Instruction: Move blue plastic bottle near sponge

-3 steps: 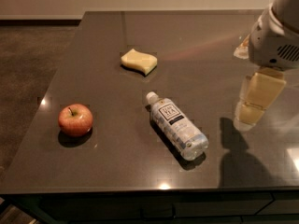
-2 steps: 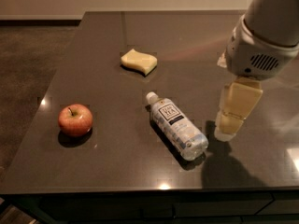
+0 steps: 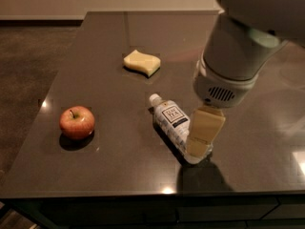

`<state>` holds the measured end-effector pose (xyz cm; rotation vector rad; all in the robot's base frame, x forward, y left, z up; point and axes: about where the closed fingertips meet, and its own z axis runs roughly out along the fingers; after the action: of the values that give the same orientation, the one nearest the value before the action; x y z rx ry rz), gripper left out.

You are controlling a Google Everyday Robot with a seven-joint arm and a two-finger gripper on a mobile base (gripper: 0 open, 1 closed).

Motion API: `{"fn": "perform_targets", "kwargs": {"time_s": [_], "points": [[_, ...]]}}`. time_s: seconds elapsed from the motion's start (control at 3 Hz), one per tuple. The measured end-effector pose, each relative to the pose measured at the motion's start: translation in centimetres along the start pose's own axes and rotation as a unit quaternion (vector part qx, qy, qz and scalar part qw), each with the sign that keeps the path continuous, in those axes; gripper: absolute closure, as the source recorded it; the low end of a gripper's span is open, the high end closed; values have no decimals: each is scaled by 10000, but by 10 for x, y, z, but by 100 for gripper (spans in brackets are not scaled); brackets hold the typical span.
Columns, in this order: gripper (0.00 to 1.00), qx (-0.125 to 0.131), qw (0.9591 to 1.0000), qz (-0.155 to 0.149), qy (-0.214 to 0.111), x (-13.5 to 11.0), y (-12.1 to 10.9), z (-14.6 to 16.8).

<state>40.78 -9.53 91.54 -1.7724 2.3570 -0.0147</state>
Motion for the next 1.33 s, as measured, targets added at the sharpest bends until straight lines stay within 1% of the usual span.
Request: {"fn": "perform_targets", "kwargs": {"time_s": [0.33,0.67,1.0,1.33], "points": [[0,24,9993,349,122,-7,-2,24],[0,-24,9972,698,269,-12,-5,39],[0,-60,9938,1023,422,-13,-8,46],[0,-105,9908,1232,549,-12,-8,52]]}}
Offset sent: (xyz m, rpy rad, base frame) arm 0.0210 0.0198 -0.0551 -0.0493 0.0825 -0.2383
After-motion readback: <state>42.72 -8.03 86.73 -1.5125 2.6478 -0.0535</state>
